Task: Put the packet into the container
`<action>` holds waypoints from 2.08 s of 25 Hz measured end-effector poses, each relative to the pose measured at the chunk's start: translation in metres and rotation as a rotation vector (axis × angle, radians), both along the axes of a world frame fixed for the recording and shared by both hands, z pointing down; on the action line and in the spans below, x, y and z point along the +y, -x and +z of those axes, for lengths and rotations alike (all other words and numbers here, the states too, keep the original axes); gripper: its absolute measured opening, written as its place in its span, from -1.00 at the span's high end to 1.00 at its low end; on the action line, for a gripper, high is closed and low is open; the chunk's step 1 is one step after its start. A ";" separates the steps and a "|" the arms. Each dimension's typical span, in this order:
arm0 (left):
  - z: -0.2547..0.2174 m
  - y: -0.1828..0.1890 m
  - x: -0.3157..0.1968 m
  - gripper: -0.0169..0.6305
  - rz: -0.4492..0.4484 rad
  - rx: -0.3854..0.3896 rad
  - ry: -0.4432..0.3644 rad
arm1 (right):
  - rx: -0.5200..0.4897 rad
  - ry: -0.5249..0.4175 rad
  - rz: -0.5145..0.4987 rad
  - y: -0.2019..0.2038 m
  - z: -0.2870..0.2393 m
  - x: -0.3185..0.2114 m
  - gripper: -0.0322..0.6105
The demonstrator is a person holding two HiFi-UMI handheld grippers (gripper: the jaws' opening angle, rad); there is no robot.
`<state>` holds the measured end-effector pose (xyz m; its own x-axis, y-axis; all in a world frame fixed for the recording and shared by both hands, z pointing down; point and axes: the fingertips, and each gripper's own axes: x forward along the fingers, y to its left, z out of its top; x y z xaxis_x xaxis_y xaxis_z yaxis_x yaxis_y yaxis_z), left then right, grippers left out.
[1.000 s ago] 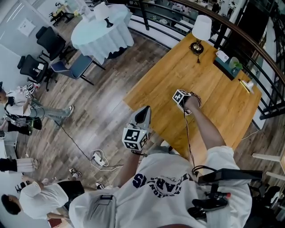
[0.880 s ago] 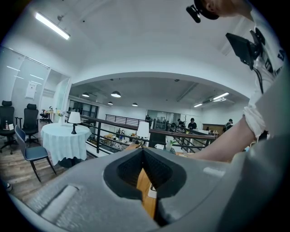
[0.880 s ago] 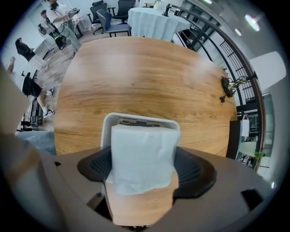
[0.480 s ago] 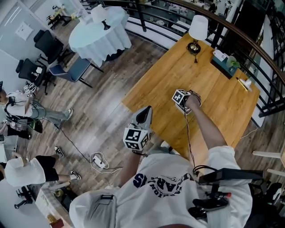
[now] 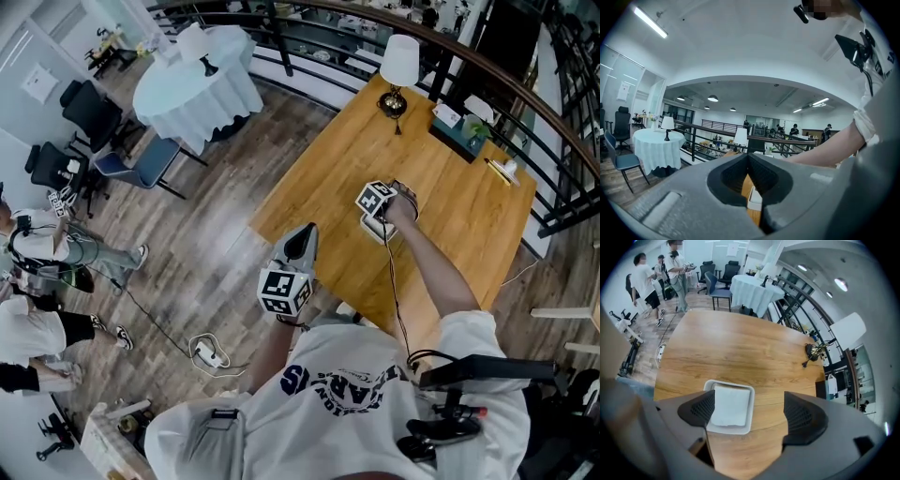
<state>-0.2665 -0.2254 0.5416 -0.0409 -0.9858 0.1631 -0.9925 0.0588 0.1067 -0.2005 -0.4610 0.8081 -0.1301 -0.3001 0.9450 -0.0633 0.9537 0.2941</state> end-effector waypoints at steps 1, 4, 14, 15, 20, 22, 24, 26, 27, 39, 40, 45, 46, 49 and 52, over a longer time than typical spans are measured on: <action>-0.001 -0.002 -0.005 0.94 0.014 -0.002 -0.005 | -0.049 -0.020 0.018 0.003 -0.014 -0.006 -0.51; -0.005 -0.013 -0.020 0.94 0.059 -0.006 -0.015 | -0.245 -0.112 0.065 0.012 -0.072 -0.026 -0.51; -0.024 -0.102 -0.076 0.94 0.329 -0.008 -0.068 | -0.813 -0.370 0.259 -0.072 -0.291 -0.037 -0.40; -0.024 -0.114 -0.081 0.94 0.356 -0.008 -0.072 | -0.840 -0.386 0.276 -0.086 -0.304 -0.034 -0.39; -0.032 -0.176 -0.103 0.94 0.533 -0.008 -0.095 | -0.957 -0.483 0.419 -0.184 -0.358 -0.020 -0.23; -0.037 -0.199 -0.107 0.94 0.595 -0.009 -0.105 | -1.009 -0.512 0.473 -0.225 -0.374 -0.007 -0.08; -0.042 -0.218 -0.106 0.94 0.634 -0.008 -0.112 | -1.064 -0.520 0.499 -0.259 -0.388 0.013 -0.04; -0.049 -0.235 -0.106 0.94 0.672 -0.003 -0.116 | -1.117 -0.534 0.511 -0.289 -0.399 0.036 -0.04; -0.054 -0.242 -0.106 0.94 0.694 0.000 -0.118 | -1.136 -0.558 0.515 -0.305 -0.404 0.048 -0.03; -0.101 -0.260 -0.094 0.94 0.763 -0.041 -0.174 | -1.295 -0.673 0.697 -0.397 -0.387 0.170 0.43; -0.101 -0.256 -0.094 0.94 0.756 -0.042 -0.174 | -1.307 -0.673 0.708 -0.399 -0.384 0.174 0.55; -0.101 -0.241 -0.092 0.94 0.721 -0.041 -0.171 | -1.293 -0.668 0.739 -0.397 -0.367 0.178 0.79; -0.101 -0.238 -0.092 0.94 0.718 -0.041 -0.171 | -1.288 -0.667 0.743 -0.394 -0.365 0.177 0.81; -0.101 -0.230 -0.092 0.94 0.705 -0.044 -0.172 | -1.280 -0.668 0.748 -0.387 -0.361 0.173 0.83; -0.102 -0.222 -0.092 0.94 0.693 -0.044 -0.178 | -1.276 -0.670 0.747 -0.382 -0.362 0.170 0.85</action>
<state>-0.0445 -0.3170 0.4392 0.6015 -0.7988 0.0101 -0.7989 -0.6013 0.0148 0.1813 -0.2913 0.4464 -0.3286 -0.9442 0.0232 -0.9442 0.3290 0.0177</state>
